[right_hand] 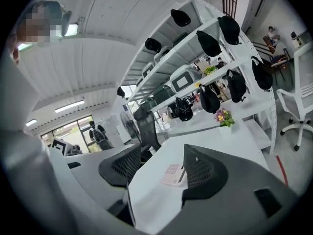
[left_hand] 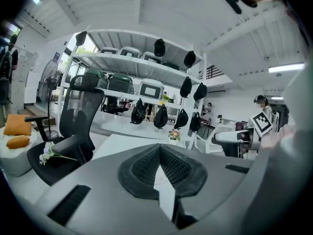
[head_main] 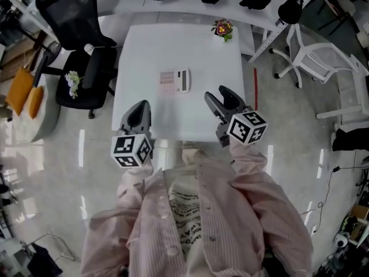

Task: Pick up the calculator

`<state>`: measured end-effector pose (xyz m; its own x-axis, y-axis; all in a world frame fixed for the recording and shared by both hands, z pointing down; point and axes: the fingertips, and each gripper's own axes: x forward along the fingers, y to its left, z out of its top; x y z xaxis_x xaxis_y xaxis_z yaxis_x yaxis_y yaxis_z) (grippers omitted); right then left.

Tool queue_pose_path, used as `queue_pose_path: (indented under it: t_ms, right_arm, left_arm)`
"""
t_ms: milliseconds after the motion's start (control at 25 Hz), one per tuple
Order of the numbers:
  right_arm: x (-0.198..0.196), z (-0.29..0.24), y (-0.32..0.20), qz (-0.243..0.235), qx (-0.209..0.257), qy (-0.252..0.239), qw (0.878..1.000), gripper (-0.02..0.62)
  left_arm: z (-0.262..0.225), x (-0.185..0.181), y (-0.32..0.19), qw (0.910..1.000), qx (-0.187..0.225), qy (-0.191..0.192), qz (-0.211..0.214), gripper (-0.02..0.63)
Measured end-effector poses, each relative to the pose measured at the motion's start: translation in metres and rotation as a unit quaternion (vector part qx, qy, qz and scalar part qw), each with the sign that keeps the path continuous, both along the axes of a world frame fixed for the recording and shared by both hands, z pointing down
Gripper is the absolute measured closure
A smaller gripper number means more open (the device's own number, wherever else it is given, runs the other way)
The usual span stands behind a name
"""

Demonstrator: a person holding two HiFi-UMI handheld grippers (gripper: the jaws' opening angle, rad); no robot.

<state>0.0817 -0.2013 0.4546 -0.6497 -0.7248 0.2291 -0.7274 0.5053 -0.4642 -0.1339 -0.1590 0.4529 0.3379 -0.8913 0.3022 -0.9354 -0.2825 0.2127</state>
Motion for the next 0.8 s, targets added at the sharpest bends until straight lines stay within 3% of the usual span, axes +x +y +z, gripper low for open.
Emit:
queue_pose_path:
  t_ms: [800]
  right_arm:
    - [-0.04, 0.116, -0.089, -0.086, -0.141, -0.011, 0.986, 0.354]
  left_arm:
    - [0.103, 0.003, -0.06, 0.9915, -0.119, 0.013, -0.05, 0.606]
